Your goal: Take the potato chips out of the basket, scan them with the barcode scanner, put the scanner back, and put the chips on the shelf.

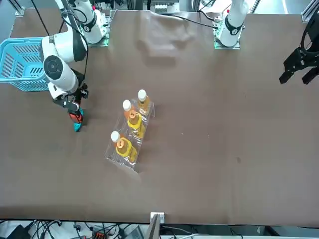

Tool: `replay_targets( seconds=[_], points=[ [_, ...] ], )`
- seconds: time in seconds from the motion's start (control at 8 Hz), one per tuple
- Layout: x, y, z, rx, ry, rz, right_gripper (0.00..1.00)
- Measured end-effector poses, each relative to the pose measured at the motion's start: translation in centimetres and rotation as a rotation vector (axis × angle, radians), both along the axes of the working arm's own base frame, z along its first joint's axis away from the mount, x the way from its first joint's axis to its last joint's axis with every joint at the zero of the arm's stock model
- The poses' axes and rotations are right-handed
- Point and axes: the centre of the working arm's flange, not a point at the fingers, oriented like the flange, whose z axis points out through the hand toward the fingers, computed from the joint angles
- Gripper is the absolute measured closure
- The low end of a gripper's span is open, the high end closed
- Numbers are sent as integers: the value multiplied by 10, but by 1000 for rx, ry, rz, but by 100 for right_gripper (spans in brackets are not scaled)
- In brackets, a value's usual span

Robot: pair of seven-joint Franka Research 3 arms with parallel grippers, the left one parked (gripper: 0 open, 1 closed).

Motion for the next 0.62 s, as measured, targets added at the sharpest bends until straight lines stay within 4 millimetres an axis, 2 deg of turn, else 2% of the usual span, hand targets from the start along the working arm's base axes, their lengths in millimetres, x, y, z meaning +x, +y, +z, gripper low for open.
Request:
replay_targets(
  seconds=[0.62],
  points=[
    [-8,-1,-6,-8,17,-3,59]
  ],
)
